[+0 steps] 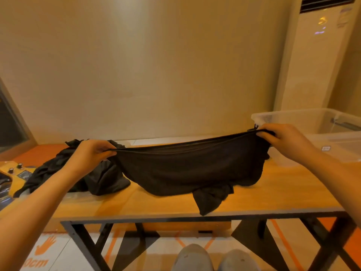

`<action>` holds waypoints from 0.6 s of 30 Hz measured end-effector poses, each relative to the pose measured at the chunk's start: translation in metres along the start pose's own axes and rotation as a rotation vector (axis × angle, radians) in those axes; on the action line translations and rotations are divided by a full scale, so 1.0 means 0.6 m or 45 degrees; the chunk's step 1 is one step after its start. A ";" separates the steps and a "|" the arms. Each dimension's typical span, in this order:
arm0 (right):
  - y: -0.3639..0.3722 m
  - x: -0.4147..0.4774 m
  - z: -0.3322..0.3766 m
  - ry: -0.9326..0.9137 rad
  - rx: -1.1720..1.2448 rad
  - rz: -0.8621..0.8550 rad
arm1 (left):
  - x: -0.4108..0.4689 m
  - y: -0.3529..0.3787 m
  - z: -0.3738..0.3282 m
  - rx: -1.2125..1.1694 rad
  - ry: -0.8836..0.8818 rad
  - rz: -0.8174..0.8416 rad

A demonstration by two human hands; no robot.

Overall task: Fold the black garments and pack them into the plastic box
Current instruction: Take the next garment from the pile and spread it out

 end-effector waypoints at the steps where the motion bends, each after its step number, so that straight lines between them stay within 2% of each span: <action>1: 0.009 0.017 -0.009 0.056 0.040 0.073 | 0.012 0.005 0.003 -0.037 -0.032 0.029; 5: 0.051 0.096 -0.049 0.260 0.074 0.362 | 0.081 0.036 0.019 -0.148 -0.138 0.133; 9: 0.061 0.216 -0.061 0.234 0.079 0.264 | 0.197 0.064 0.011 -0.061 -0.169 0.196; 11: 0.032 0.292 -0.060 0.245 0.067 0.129 | 0.281 0.037 -0.004 -0.026 -0.147 0.125; 13: -0.028 0.369 -0.041 0.243 0.121 -0.110 | 0.371 -0.033 -0.025 -0.038 -0.098 -0.130; 16: -0.147 0.454 0.019 0.136 0.174 -0.572 | 0.461 -0.165 -0.070 -0.217 -0.022 -0.652; 18: -0.198 0.480 0.059 0.027 0.176 -0.758 | 0.481 -0.215 -0.104 -0.260 0.029 -0.865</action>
Point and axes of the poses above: each hand's wrist, its own x-axis towards the middle knuckle, its own y-axis out of the palm, z = x × y, the point moved 5 cm from there along x, towards the middle knuckle, and after that the axes turned 7 degrees about -z, right-handed, at the moved point
